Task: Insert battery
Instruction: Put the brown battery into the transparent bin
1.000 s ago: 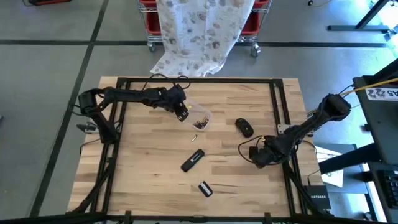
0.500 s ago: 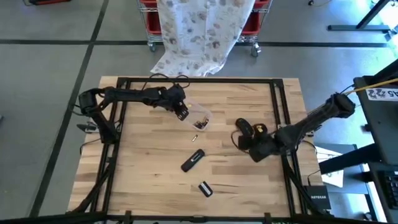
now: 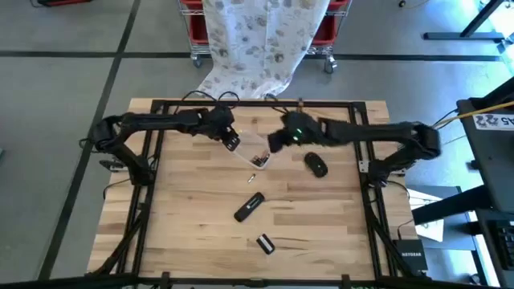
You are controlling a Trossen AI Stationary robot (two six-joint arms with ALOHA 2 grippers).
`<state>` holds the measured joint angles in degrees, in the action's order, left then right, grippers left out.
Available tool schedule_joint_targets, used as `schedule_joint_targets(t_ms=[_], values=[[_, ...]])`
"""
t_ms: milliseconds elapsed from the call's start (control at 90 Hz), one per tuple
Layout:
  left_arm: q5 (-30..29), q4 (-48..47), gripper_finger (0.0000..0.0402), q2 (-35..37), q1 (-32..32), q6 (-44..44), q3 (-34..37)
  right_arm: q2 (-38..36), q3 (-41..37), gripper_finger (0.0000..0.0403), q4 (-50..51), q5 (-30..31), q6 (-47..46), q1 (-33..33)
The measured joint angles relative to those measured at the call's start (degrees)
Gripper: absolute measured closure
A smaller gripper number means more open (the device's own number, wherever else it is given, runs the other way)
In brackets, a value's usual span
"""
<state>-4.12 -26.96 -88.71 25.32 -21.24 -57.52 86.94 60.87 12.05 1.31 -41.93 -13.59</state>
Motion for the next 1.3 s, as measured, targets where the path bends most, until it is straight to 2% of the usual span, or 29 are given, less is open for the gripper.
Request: schedule_joint_targets(t_ms=[156, 433, 556, 644, 878, 989, 1078, 1178, 1300], values=[[-2.4, -5.5, 0.0279, 4.9, -0.1, -0.7, 0.0, 8.7, 5.2, 0.04, 0.6, -8.5, 6.5, -2.8], [-6.2, -11.0, 0.0279, 11.5, -0.1, -4.1, 0.0, 10.4, 8.1, 0.0402, 1.6, -7.6, 10.7, -3.4], [-8.2, -11.4, 0.0279, 11.5, 0.8, 0.0, 0.0, 8.3, 8.2, 0.0403, 1.6, -9.3, 11.5, -3.7], [-6.5, -9.9, 0.0279, 10.0, 3.9, 2.4, 0.0, 5.3, 8.2, 0.0402, 1.7, -10.1, 11.7, -3.7], [5.4, 1.3, 0.0279, 2.5, 16.0, 9.1, 0.0, -3.3, 8.3, 0.0402, 2.3, -7.9, 12.3, -3.7], [10.0, 9.1, 0.0279, -3.0, 19.5, 11.2, 0.0, -5.1, 8.3, 0.0402, 2.1, -8.3, 10.3, -3.5], [10.7, 14.2, 0.0284, -7.2, 21.0, 11.2, 0.0, -5.2, 8.3, 0.0402, 2.1, -7.9, 6.8, -2.3], [10.4, 19.5, 0.031, -10.3, 21.8, 11.2, 0.0, -5.1, 8.3, 0.0402, 1.8, -6.0, 3.9, -0.1], [10.3, 24.3, 0.0363, -12.5, 22.1, 11.9, 0.0, -5.1, 8.3, 0.0402, 1.9, -3.2, 0.5, 3.0]])
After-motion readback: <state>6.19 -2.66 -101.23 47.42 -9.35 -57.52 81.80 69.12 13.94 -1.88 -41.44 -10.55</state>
